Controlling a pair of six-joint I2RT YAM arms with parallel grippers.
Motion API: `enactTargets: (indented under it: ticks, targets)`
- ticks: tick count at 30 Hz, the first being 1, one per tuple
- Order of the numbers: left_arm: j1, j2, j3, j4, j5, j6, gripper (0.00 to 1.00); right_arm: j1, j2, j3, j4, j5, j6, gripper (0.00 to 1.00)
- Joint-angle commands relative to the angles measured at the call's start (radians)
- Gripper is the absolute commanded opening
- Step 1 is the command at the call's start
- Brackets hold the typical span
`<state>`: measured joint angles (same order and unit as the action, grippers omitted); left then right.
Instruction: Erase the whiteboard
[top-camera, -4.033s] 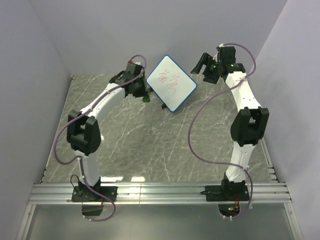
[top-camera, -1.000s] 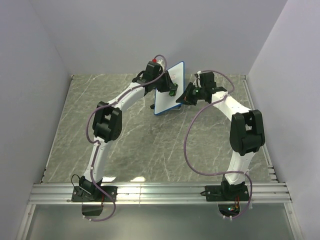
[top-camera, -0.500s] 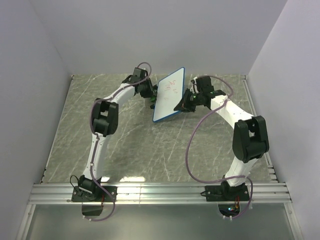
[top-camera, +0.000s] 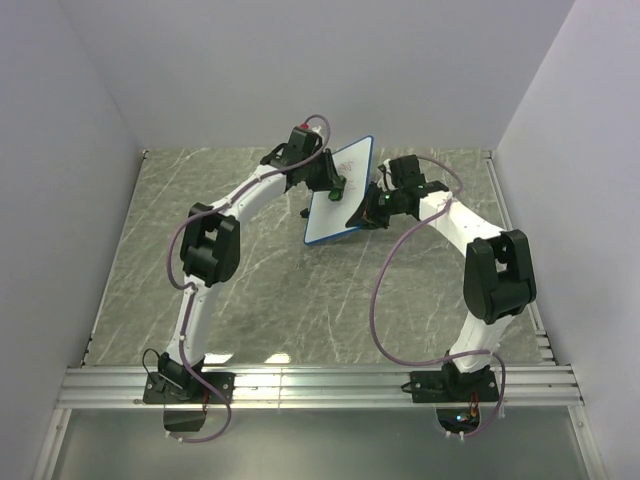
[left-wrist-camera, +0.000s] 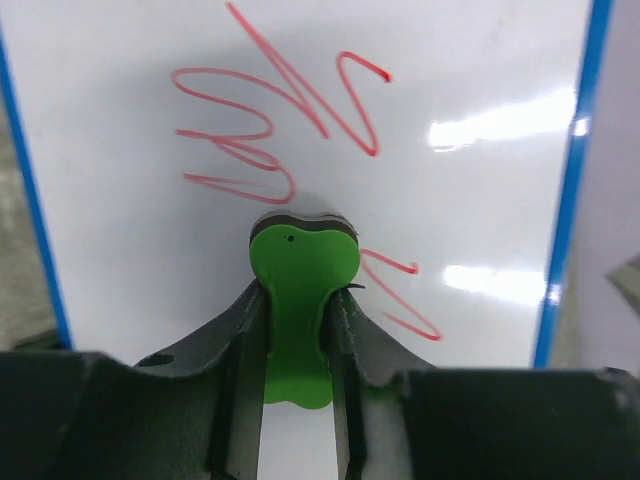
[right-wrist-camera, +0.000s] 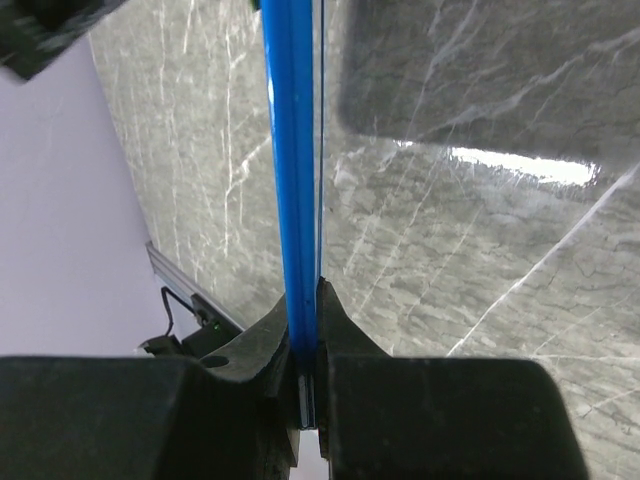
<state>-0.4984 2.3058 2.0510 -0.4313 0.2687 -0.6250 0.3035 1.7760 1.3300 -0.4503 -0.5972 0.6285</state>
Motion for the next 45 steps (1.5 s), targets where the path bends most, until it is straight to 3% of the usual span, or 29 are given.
enactTargets:
  ticks: [1,9,13,16,20,31,37,45]
  targets:
    - [-0.071,-0.011,0.011,-0.034,0.130,-0.062,0.00,0.078,0.054,-0.035,0.018,-0.030,-0.066,0.00]
    - [-0.071,-0.043,-0.104,0.042,0.162,-0.110,0.00,0.080,0.039,-0.055,0.039,-0.042,-0.053,0.00]
    - [-0.011,-0.028,-0.153,0.054,0.156,-0.097,0.00,0.079,0.020,-0.069,0.042,-0.042,-0.055,0.00]
    - [0.032,0.013,-0.092,-0.028,0.132,-0.046,0.00,0.078,0.007,-0.083,0.042,-0.044,-0.058,0.00]
    - [-0.014,0.057,0.127,-0.168,0.102,0.073,0.00,0.077,0.000,-0.095,0.045,-0.039,-0.058,0.00]
    - [-0.132,-0.059,0.136,-0.139,0.250,0.065,0.00,0.086,0.048,-0.031,0.047,-0.041,-0.038,0.00]
    - [-0.127,-0.036,0.159,-0.168,0.213,0.077,0.00,0.092,0.049,-0.025,0.048,-0.038,-0.030,0.00]
    - [-0.039,0.082,0.221,-0.188,0.173,0.107,0.00,0.100,-0.015,-0.034,0.009,-0.059,-0.068,0.00]
